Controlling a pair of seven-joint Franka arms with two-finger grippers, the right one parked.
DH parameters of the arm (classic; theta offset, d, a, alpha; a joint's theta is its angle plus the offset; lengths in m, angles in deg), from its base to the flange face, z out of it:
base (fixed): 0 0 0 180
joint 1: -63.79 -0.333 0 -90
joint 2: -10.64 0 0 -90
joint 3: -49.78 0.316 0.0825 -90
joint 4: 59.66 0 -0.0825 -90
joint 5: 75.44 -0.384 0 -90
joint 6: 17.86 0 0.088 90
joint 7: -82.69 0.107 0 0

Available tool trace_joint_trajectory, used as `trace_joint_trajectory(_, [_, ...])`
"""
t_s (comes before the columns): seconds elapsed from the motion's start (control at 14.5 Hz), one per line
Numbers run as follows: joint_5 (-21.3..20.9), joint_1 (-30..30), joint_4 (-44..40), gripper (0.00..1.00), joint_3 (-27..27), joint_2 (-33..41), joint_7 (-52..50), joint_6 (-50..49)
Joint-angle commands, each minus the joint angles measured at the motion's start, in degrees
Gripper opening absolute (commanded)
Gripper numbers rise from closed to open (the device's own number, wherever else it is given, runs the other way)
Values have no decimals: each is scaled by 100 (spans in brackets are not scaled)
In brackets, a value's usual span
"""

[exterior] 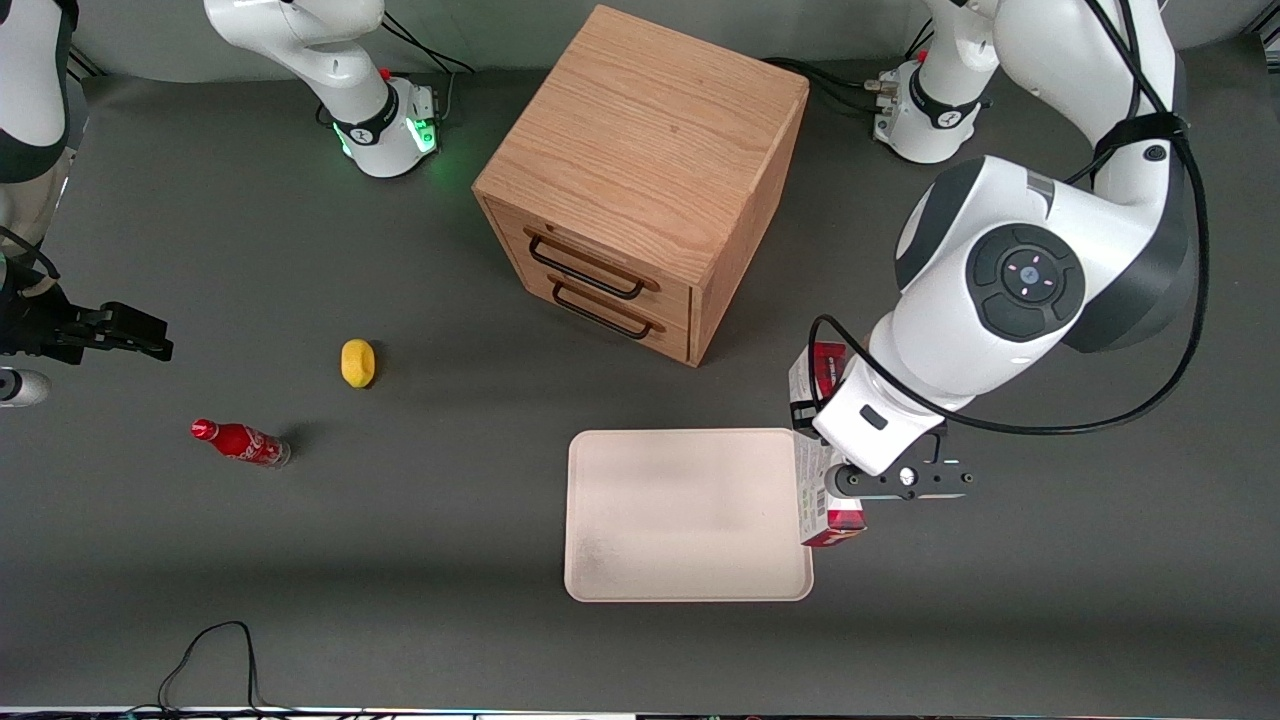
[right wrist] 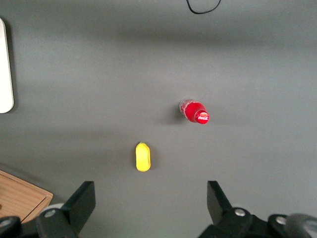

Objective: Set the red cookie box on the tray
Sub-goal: 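Lift the cookie box and carry it over the tray's edge, then lower the box upright onto the tray with the left gripper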

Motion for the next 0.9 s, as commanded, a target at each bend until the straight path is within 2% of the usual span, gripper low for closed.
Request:
trace_joint_trajectory(0.0, [-28, 10, 135, 0, 54, -159, 3, 17])
trace_joint_trajectory(0.34, [-115, 10, 135, 0, 81, -801, -798, 421])
trace_joint_trajectory(0.83, [-528, 133, 249, 0, 72, -1495, -746, 1202])
